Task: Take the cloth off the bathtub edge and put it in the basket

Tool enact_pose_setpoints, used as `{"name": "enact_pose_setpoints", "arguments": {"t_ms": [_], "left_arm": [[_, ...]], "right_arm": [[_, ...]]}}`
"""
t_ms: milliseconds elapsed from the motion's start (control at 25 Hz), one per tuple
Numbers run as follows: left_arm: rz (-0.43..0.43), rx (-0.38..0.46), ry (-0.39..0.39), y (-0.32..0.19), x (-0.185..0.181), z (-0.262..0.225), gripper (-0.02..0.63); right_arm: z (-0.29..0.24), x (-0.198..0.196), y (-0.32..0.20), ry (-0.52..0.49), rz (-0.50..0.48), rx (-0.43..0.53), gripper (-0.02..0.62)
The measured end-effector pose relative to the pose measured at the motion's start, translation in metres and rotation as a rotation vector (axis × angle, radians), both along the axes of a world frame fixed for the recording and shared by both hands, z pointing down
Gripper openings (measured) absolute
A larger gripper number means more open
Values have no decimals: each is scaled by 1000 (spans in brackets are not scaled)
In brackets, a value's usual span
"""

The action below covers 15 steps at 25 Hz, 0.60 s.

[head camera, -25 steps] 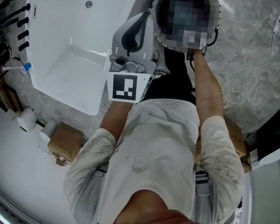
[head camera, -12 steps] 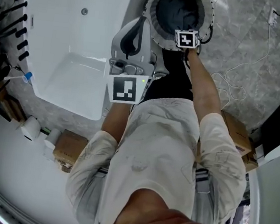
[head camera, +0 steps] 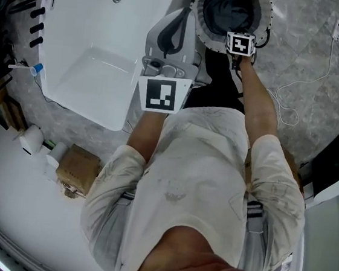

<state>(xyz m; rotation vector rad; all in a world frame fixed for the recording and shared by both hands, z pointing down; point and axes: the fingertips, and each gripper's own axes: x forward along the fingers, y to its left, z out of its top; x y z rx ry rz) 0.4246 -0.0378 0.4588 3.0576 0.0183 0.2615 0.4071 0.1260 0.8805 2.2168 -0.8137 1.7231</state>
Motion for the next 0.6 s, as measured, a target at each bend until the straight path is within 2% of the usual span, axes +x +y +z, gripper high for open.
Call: {"name": "enact_pose_setpoints", "arguments": {"t_ms": [200, 320, 600], "left_arm": [[-52, 4, 2, -13, -40, -17, 0], [-87, 5, 6, -21, -63, -27, 0], [-224, 24, 27, -37, -136, -50, 0]], "right_arm": [[-24, -19, -12, 2, -51, 14, 219], [-38, -33, -24, 15, -125, 17, 219], [-69, -65, -47, 34, -237, 25, 219]]}}
